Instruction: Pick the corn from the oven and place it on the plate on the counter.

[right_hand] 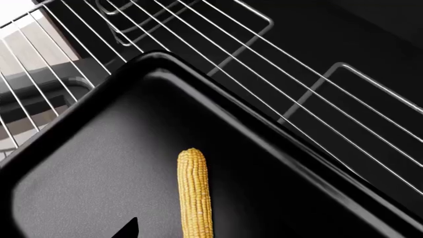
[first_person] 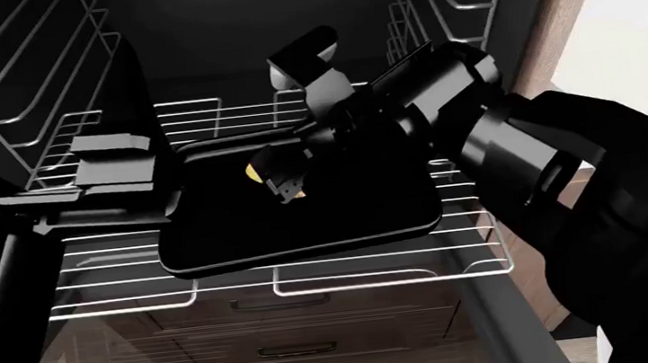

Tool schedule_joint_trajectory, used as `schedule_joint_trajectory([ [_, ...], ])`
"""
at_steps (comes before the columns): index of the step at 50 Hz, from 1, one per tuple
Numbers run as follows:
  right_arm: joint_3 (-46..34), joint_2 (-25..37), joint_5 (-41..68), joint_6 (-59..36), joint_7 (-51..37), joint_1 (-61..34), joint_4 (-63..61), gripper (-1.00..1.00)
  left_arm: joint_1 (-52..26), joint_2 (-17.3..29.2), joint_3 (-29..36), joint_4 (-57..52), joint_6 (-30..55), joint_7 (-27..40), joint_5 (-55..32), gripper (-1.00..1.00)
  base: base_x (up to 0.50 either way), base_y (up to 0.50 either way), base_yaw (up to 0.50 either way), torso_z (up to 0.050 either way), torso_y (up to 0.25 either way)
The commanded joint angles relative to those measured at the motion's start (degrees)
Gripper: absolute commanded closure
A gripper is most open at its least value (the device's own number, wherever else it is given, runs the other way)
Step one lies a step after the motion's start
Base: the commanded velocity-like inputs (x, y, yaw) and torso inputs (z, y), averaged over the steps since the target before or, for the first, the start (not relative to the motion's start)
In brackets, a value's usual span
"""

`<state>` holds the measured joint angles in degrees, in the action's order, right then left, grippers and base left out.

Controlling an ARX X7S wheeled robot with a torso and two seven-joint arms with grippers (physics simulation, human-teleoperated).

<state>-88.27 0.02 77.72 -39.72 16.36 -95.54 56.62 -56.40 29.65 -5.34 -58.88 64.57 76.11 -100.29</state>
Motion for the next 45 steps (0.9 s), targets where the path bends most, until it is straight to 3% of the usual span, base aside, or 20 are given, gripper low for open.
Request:
schedule_joint_trajectory([
  [1, -0.6, 0.0, 1.1, 0.8, -0.4, 0.4, 0.2, -1.00, 0.2, -0.5, -0.7, 0.0, 0.6, -0.1, -0.2, -1.00, 0.00, 0.00, 0.00, 0.000, 0.000],
  [45, -0.6, 0.0, 0.0, -1.2, -2.7, 4.6, -1.6, -1.00, 1.3, -2.7, -4.4, -0.5, 3.7, 0.6, -2.5, -1.00, 0.00, 0.00, 0.00, 0.000, 0.000],
])
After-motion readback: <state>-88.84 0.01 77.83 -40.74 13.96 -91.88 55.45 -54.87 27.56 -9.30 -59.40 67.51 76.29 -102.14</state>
